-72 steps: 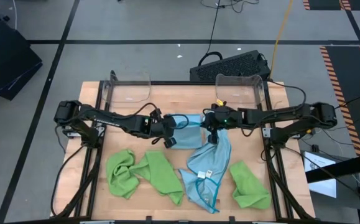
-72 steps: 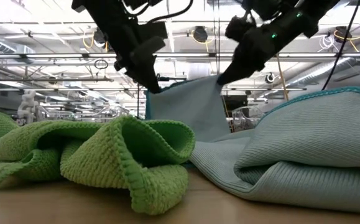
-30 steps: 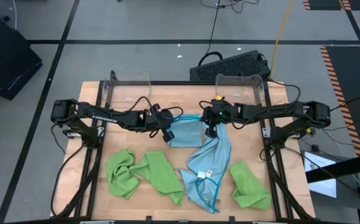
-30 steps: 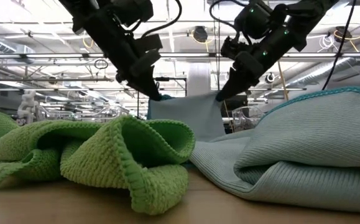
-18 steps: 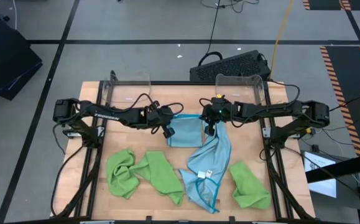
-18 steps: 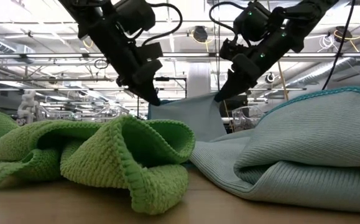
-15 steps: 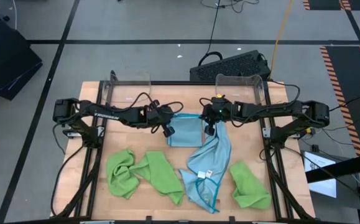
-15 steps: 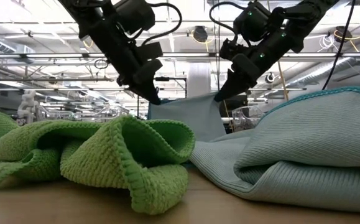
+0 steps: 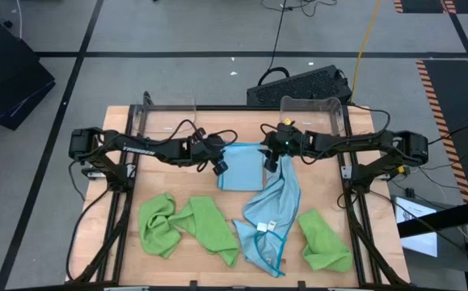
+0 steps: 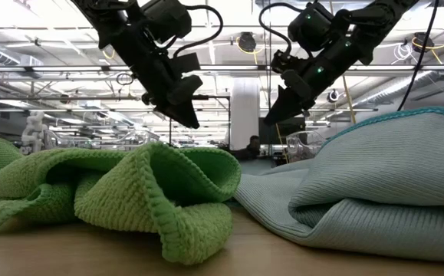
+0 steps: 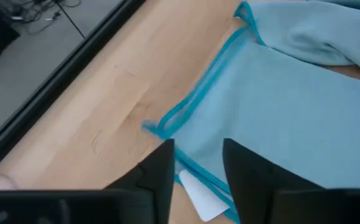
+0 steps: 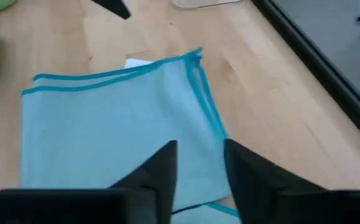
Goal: Fold microfiber towels
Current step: Fold the top left blue microfiber cloth
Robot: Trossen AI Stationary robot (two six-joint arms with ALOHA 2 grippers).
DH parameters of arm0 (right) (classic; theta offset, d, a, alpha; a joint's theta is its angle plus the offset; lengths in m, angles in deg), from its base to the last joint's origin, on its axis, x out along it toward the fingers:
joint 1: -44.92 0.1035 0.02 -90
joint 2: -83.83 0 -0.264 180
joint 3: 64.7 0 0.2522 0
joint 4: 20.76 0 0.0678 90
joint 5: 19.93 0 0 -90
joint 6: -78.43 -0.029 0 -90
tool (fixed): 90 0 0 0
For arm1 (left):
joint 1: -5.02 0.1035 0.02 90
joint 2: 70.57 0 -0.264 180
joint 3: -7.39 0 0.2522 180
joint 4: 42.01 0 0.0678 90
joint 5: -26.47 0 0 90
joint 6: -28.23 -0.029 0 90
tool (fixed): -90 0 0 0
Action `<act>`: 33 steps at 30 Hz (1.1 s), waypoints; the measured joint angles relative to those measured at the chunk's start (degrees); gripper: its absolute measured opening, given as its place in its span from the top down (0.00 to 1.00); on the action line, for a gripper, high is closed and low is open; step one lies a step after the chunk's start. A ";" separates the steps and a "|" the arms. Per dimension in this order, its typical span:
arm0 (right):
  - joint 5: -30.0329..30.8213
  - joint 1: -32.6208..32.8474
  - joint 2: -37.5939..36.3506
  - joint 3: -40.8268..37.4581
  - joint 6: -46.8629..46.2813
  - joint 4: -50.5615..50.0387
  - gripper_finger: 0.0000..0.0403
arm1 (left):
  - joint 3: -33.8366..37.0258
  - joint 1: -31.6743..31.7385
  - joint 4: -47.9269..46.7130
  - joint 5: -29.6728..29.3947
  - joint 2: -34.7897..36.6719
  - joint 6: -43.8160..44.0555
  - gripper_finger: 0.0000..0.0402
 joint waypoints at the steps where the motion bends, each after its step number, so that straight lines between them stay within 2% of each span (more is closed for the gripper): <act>1: 0.93 -0.08 0.00 0.00 -0.01 0.00 0.63 | 0.00 0.00 0.00 -0.33 0.00 0.04 0.62; 6: 5.25 -0.14 0.00 0.00 0.87 0.02 0.47 | 0.00 0.00 0.00 -1.09 0.00 0.74 0.57; 10: 4.74 0.03 0.00 0.00 0.15 -0.24 0.43 | 0.00 0.00 0.10 -0.28 0.00 0.84 0.57; 17: -3.63 3.38 0.00 -0.07 -2.61 -2.54 0.46 | 0.00 -2.71 0.15 6.28 0.00 -0.96 0.56; 25: -3.95 11.43 0.00 -0.07 -2.86 -1.81 0.49 | 0.00 -12.60 -0.94 6.03 0.00 -6.40 0.56; 28: -3.75 13.27 0.00 -0.07 -3.92 -0.92 0.49 | 0.00 -16.33 -1.99 3.24 0.00 -7.92 0.50; 33: -1.48 14.90 0.00 -0.07 -5.26 -0.16 0.49 | -0.02 -18.77 -1.97 2.32 -2.36 -9.20 0.35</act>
